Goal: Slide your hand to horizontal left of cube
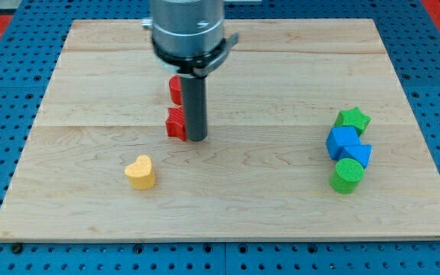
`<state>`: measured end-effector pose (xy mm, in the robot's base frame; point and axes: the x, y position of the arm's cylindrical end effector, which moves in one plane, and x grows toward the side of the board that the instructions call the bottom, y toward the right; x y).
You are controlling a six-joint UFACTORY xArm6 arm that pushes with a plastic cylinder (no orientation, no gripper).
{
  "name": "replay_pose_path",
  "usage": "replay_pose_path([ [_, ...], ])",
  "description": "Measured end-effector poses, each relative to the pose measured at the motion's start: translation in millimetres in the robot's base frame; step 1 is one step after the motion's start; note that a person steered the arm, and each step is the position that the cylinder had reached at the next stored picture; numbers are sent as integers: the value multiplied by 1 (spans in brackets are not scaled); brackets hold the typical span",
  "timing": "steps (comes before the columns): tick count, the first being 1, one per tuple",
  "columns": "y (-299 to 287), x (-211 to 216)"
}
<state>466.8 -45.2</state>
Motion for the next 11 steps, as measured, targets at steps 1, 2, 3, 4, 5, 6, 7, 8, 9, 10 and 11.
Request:
replay_pose_path([
  [1,22,1],
  [2,40,1],
  [3,63,1],
  [4,65,1],
  [5,66,1],
  [6,70,1],
  [7,75,1],
  [8,78,1],
  [9,78,1],
  [10,66,2],
  [11,65,2],
])
